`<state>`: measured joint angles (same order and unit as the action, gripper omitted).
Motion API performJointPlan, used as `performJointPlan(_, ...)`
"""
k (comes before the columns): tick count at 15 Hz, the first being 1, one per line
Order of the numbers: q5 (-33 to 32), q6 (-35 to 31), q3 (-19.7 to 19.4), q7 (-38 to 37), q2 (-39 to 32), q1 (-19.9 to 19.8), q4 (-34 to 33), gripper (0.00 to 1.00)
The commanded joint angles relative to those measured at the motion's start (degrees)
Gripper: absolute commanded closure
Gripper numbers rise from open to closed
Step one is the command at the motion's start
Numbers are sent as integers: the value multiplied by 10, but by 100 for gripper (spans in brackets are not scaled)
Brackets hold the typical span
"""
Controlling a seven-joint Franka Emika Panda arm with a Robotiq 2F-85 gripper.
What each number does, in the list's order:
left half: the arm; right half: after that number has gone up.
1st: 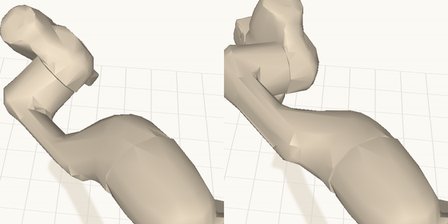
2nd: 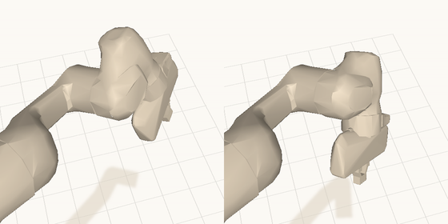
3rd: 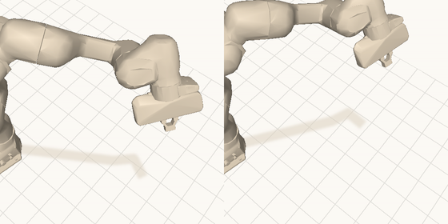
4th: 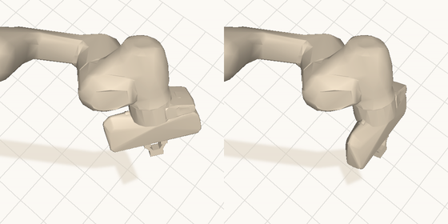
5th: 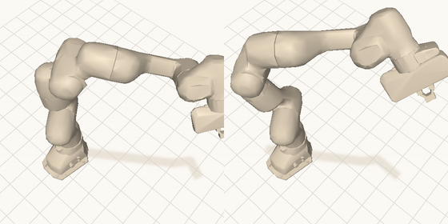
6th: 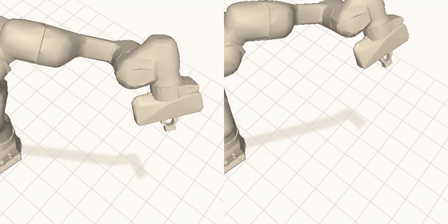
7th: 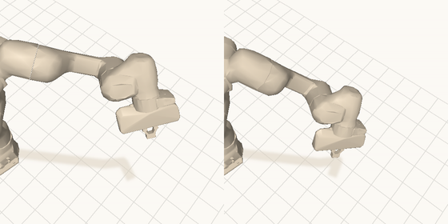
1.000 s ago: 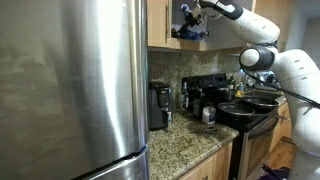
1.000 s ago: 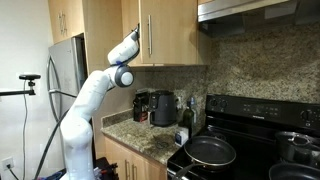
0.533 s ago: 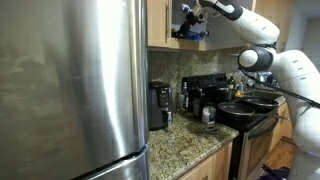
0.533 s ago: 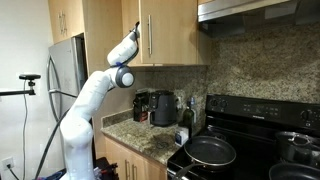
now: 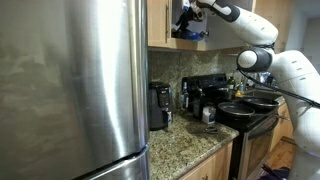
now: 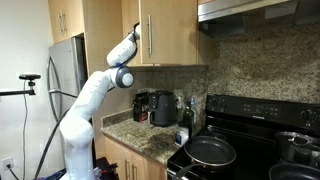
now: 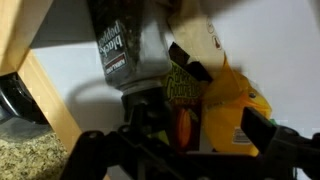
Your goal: Close the drawer of the air fryer, open the right upper cabinet door, remove the black bottle from the cabinet and put it on the countertop
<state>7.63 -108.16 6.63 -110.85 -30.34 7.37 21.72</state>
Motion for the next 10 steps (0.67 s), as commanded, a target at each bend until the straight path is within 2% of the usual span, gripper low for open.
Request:
performJointPlan(1, 5, 8, -7, 1, -7, 2, -14, 0)
performJointPlan(3, -3, 18, -12, 8, 7, 1, 12, 0)
performJointPlan(5, 0, 54, -11, 31, -5, -3, -7, 0)
performJointPlan(10, -14, 78, -17, 116, -14, 8, -17, 0)
